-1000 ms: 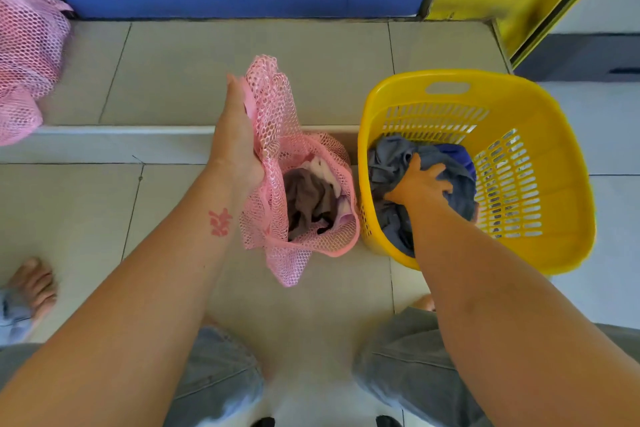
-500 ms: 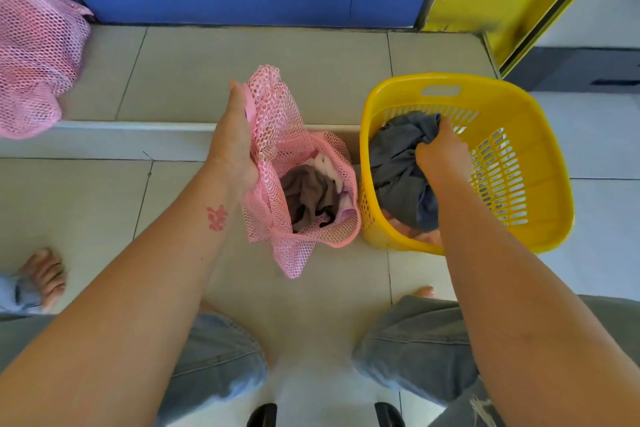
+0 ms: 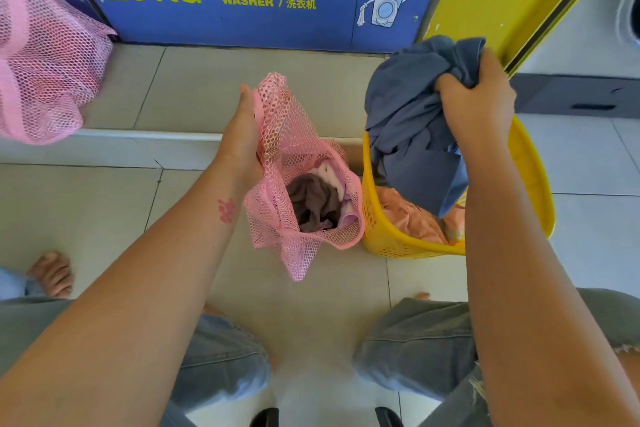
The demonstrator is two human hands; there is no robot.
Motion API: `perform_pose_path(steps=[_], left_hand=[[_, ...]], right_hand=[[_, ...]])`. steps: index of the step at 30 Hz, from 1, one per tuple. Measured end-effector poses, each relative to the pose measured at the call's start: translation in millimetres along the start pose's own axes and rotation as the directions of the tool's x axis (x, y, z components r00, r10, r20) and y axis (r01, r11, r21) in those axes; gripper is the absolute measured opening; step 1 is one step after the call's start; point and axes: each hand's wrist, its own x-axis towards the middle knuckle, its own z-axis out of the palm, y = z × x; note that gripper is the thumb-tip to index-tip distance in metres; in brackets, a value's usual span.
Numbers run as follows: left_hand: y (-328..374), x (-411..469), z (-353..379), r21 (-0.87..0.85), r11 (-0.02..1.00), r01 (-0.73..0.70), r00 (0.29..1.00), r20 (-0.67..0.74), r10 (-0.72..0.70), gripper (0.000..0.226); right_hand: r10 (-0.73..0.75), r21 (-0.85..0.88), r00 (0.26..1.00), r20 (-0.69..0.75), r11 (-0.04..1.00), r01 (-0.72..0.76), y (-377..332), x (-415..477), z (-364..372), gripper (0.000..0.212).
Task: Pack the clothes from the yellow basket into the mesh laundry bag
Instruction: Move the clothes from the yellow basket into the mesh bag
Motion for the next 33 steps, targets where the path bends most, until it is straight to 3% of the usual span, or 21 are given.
perform_pose_path(steps=[4, 9, 13, 16, 20, 23, 26, 28, 30, 33], left_hand=[[6, -2, -1, -0.002, 1.0, -0.014, 1.0, 0.018, 0.014, 0.068], [12, -2, -6, -0.065, 0.998, -0.02, 0.998, 0.059, 0.024, 0.071], [14, -2, -20, -0.054, 0.998, -0.027, 0.997, 0.067, 0.031, 0.071], [13, 0, -29, -0.026, 1.0, -0.009, 0.999, 0.042, 0.01, 0.071], [11, 3, -30, -0.042, 0.999, 0.023, 0.997, 0.069, -0.02, 0.073], [13, 6, -28, -0.066, 0.996, 0.057, 0.996, 0.065, -0.053, 0.072], [12, 11, -31, -0.067, 0.997, 0.043, 0.996, 0.084, -0.037, 0.07], [11, 14, -36, -0.067, 0.996, 0.05, 0.994, 0.1, -0.044, 0.07], [9, 17, -45, -0.073, 0.996, 0.048, 0.997, 0.06, -0.044, 0.068], [7, 22, -58, -0.149, 0.989, 0.012, 1.0, -0.024, -0.016, 0.061]], right_hand=[[-0.154, 0.11, 0.987, 0.052, 0.983, 0.147, -50, -7, -2, 0.03], [-0.206, 0.135, 0.925, 0.321, 0.976, 0.171, -77, -15, 44, 0.022], [-0.129, -0.13, 0.851, 0.51, 0.966, 0.224, -59, -38, 102, 0.016], [-0.083, -0.332, 0.875, 0.478, 0.905, 0.267, -43, -60, 141, 0.028], [-0.122, -0.398, 0.846, 0.52, 0.841, 0.366, -26, -91, 187, 0.038], [-0.05, -0.382, 0.744, 0.667, 0.834, 0.399, -1, -115, 207, 0.049], [0.045, -0.436, 0.572, 0.819, 0.697, 0.569, 36, -132, 216, 0.054], [0.095, -0.45, 0.517, 0.851, 0.64, 0.623, 53, -135, 220, 0.055], [0.039, -0.424, 0.526, 0.85, 0.642, 0.638, 60, -132, 223, 0.056], [-0.132, -0.311, 0.571, 0.81, 0.73, 0.609, 60, -125, 220, 0.054]])
